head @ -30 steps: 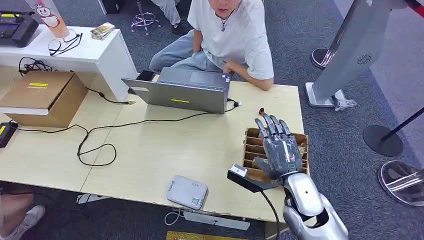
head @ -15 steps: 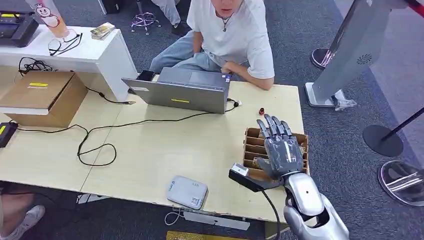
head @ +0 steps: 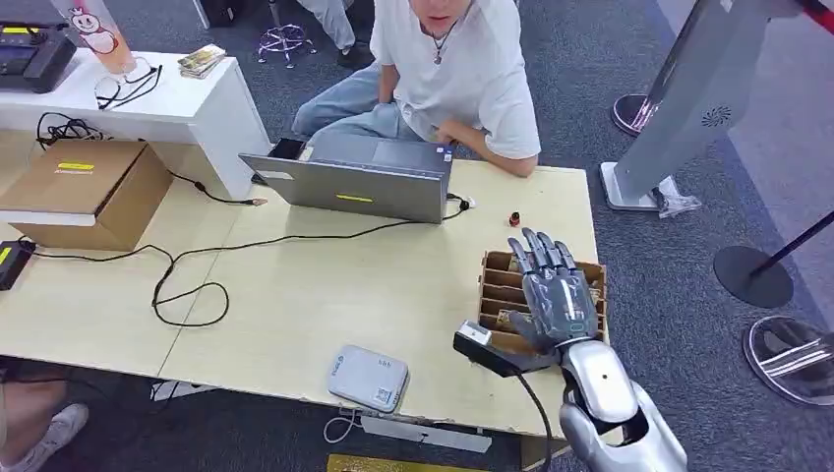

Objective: Pass the card to the sensor for recognition and then transmit it.

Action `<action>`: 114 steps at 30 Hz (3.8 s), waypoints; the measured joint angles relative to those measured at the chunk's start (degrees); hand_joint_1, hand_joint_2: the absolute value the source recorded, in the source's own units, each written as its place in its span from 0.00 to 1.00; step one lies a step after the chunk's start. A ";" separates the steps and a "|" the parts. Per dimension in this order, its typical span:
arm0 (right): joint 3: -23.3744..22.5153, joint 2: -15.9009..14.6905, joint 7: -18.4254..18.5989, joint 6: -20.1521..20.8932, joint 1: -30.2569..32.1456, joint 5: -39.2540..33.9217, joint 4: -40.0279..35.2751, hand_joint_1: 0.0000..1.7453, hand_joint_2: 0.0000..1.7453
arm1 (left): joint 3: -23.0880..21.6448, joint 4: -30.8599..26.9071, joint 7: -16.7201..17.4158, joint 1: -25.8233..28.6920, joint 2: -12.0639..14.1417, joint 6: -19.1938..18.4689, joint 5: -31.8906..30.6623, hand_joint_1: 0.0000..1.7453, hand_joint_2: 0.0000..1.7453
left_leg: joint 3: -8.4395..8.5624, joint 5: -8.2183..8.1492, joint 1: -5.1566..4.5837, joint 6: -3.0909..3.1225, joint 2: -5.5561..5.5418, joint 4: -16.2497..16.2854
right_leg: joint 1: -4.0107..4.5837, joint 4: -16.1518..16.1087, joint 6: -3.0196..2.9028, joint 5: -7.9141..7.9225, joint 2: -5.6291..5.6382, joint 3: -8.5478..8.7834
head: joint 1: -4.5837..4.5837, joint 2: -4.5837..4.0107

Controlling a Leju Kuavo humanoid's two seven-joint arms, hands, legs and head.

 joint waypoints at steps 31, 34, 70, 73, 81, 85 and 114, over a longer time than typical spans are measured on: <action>-0.98 0.00 0.13 0.26 -2.22 -0.79 4.77 0.36 1.00 | 0.00 0.00 0.66 -0.61 0.02 -0.13 -0.48 0.00 0.00 | 0.00 0.00 0.00 0.00 0.00 0.00 | 0.00 0.00 0.00 0.00 0.00 0.00 | 0.00 0.00; -0.98 0.00 0.13 0.26 -2.22 -0.79 4.94 0.35 1.00 | 0.00 0.00 0.66 -0.63 0.02 -0.13 -0.52 0.00 0.00 | 0.00 0.00 0.00 0.00 0.00 0.00 | 0.00 0.00 0.00 0.00 0.00 0.00 | 0.00 0.00; -2.38 0.00 0.33 0.24 -1.91 -0.79 5.79 0.43 1.00 | 0.00 0.00 1.88 -0.67 0.17 -0.31 -0.87 0.00 0.00 | 0.00 0.00 0.00 0.00 0.00 0.00 | 0.00 0.00 0.00 0.00 0.00 0.00 | 0.00 0.00; -2.38 0.00 0.33 0.24 -1.87 -0.79 5.79 0.43 1.00 | 0.00 0.00 1.86 -0.67 0.17 -0.33 -0.87 0.00 0.00 | 0.00 0.00 0.00 0.00 0.00 0.00 | 0.00 0.00 0.00 0.00 0.00 0.00 | 0.00 0.00; -2.38 0.00 0.33 0.26 -1.84 -0.79 5.79 0.43 1.00 | 0.00 0.00 1.88 -0.67 0.17 -0.33 -0.87 0.00 0.00 | 0.00 0.00 0.00 0.00 0.00 0.00 | 0.00 0.00 0.00 0.00 0.00 0.00 | 0.00 0.00; -2.38 0.00 0.33 0.26 -1.83 -0.79 5.82 0.47 1.00 | 0.00 0.00 1.86 -0.68 0.17 -0.35 -0.87 0.00 0.00 | 0.00 0.00 0.00 0.00 0.00 0.00 | 0.00 0.00 0.00 0.00 0.00 0.00 | 0.00 0.00; -2.38 0.02 0.33 0.28 -1.57 -0.70 6.14 0.43 1.00 | 0.00 0.00 0.74 -0.72 0.13 -0.39 -0.90 0.00 0.00 | 0.01 0.00 0.00 0.00 0.00 0.00 | 0.00 0.00 0.00 0.00 0.00 0.00 | 0.00 0.00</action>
